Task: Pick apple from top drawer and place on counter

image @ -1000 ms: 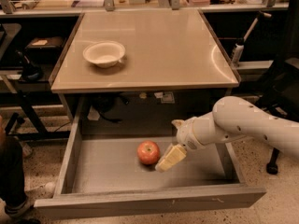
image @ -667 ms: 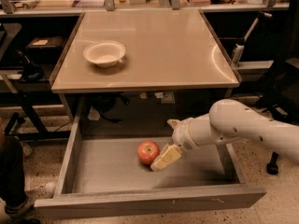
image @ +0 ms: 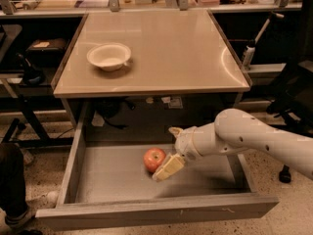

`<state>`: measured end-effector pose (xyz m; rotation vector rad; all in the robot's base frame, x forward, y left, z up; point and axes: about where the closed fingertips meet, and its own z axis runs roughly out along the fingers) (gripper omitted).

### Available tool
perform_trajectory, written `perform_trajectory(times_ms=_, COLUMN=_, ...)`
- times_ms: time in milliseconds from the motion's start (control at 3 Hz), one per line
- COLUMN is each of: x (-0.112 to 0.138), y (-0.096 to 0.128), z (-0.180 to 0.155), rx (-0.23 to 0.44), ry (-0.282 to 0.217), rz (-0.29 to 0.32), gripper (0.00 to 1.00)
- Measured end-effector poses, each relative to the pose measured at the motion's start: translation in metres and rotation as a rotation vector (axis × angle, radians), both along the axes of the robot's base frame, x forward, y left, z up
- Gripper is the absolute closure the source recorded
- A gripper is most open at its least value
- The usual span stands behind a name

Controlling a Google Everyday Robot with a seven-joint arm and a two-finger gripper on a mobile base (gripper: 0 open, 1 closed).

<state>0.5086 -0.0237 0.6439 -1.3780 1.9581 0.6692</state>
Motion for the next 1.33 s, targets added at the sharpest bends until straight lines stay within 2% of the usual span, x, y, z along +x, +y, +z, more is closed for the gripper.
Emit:
perform_trajectory(times_ms=333, x=-0.0135, y=0.0144, z=-0.0208, rx=-0.011, ry=-0.028, rz=-0.004, gripper=0.00)
perform_trajectory(times_ms=667, x=-0.0135, y=0.0216, z=-0.0282, rx=-0.005, ry=-0.033, rz=0.005, gripper=0.00)
perform_trajectory(times_ms=1000, x=-0.0134, y=0.0216, z=-0.0283, rx=-0.005, ry=-0.033, rz=0.005, gripper=0.19)
perform_trajectory(times_ms=1333, x=-0.0134, y=0.0216, z=-0.0283, rx=-0.005, ry=-0.033, rz=0.005, gripper=0.42)
